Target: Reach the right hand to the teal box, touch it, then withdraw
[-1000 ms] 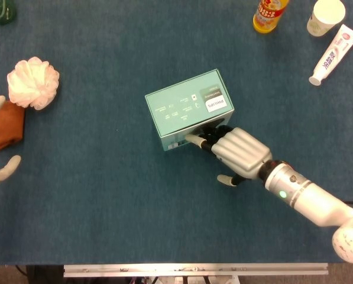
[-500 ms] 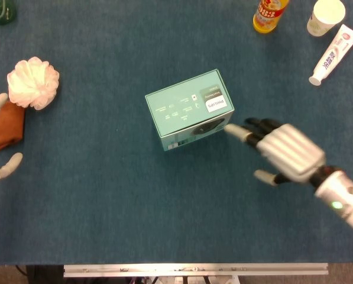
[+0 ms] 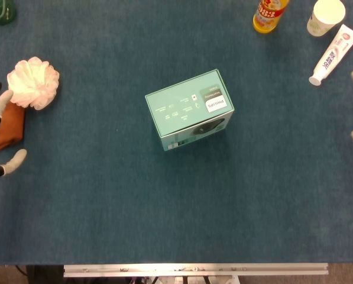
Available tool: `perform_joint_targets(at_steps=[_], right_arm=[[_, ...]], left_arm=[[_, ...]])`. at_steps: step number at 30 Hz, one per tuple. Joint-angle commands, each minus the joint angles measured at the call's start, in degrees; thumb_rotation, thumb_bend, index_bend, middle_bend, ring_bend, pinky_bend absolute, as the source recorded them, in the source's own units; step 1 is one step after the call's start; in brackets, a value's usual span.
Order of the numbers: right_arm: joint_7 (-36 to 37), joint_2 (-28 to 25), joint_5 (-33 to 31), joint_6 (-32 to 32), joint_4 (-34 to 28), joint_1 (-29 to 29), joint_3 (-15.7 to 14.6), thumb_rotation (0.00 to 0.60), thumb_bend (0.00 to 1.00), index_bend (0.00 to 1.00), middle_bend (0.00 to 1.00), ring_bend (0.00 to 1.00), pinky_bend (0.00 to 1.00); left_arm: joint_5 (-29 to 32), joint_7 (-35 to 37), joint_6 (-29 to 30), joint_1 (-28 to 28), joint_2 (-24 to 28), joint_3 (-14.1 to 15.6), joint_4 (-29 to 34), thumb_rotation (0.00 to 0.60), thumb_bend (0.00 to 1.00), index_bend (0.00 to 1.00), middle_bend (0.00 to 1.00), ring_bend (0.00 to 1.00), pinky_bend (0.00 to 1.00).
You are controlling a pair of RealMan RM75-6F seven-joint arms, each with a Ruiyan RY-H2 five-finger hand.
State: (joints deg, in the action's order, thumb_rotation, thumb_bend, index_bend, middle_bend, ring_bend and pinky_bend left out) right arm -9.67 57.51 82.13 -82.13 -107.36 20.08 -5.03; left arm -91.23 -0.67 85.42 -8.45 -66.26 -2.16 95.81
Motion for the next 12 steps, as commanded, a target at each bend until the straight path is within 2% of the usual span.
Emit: perform_joint_targets(at_steps=[1,12], right_arm=[[0.8,-0.2,-0.3,-1.4,1.2,-1.8,0.6,0.600,0.22,0.03,0.22,0.11,0.21],[2.7,-0.1,0.7,-3.3,2.3,-5.3,2.2,0.600,0.22,0.03,0.22,0.11,0.21]], left_arm=[[-0.7,-0.5,0.2,-0.1,-0.5,0.2,0.2,0.600,0.20,0.06,0.00,0.00,0.17],[-1.4,-0.4,0.6,-0.2,-0.6,0.5,0.3,0.600,0.20,0.06,0.00,0.00,0.17]])
